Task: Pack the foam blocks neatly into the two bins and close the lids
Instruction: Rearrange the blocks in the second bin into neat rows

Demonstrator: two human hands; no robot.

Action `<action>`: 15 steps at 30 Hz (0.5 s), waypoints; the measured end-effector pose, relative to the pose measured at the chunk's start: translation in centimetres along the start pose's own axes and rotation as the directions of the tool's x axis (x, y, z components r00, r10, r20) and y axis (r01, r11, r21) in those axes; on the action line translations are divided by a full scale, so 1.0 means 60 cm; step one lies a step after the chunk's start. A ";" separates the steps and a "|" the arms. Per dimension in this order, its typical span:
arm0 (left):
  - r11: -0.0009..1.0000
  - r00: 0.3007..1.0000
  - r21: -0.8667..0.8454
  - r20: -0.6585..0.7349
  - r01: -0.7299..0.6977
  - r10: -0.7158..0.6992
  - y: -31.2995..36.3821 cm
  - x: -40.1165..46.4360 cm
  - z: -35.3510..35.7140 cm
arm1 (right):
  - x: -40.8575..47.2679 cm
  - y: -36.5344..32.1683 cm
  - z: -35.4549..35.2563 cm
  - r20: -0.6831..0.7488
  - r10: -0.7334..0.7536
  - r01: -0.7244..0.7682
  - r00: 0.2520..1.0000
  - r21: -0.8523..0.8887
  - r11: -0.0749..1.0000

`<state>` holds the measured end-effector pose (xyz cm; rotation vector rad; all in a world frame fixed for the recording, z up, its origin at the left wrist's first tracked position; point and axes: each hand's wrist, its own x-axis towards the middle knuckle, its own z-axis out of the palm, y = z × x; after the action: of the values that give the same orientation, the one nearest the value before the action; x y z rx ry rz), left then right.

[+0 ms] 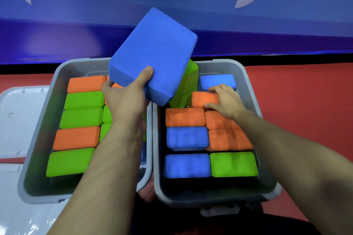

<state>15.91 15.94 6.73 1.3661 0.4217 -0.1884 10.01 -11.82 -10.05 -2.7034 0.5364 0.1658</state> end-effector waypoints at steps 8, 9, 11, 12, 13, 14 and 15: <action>1.000 1.000 -0.001 0.001 0.025 -0.025 -0.013 0.017 -0.011 | 0.064 0.020 -0.009 0.288 -0.117 0.158 0.950 -0.121 0.980; 1.000 1.000 -0.005 0.003 0.031 -0.031 -0.012 0.018 -0.011 | 0.065 0.025 -0.011 0.304 -0.121 0.161 0.945 -0.107 0.981; 0.999 0.999 -0.009 0.010 0.034 -0.034 -0.010 0.016 -0.009 | 0.064 0.034 -0.010 0.336 -0.119 0.139 0.934 -0.037 0.990; 0.999 0.999 -0.009 0.014 0.032 -0.032 -0.009 0.015 -0.008 | 0.063 0.037 -0.009 0.337 -0.125 0.136 0.933 -0.007 0.991; 0.999 0.999 -0.008 0.017 0.031 -0.031 -0.008 0.014 -0.006 | 0.062 0.040 -0.008 0.332 -0.138 0.142 0.933 0.012 0.990; 0.999 0.999 -0.002 0.020 0.032 -0.032 -0.008 0.013 -0.005 | 0.061 0.040 -0.011 0.326 -0.148 0.148 0.934 0.025 0.989; 0.999 0.999 0.005 0.022 0.032 -0.032 -0.008 0.012 -0.003 | 0.062 0.043 -0.015 0.327 -0.149 0.147 0.933 0.031 0.989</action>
<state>16.34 16.08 5.97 1.3611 0.4251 -0.2308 12.47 -15.67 -10.78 -2.6179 0.2306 0.5612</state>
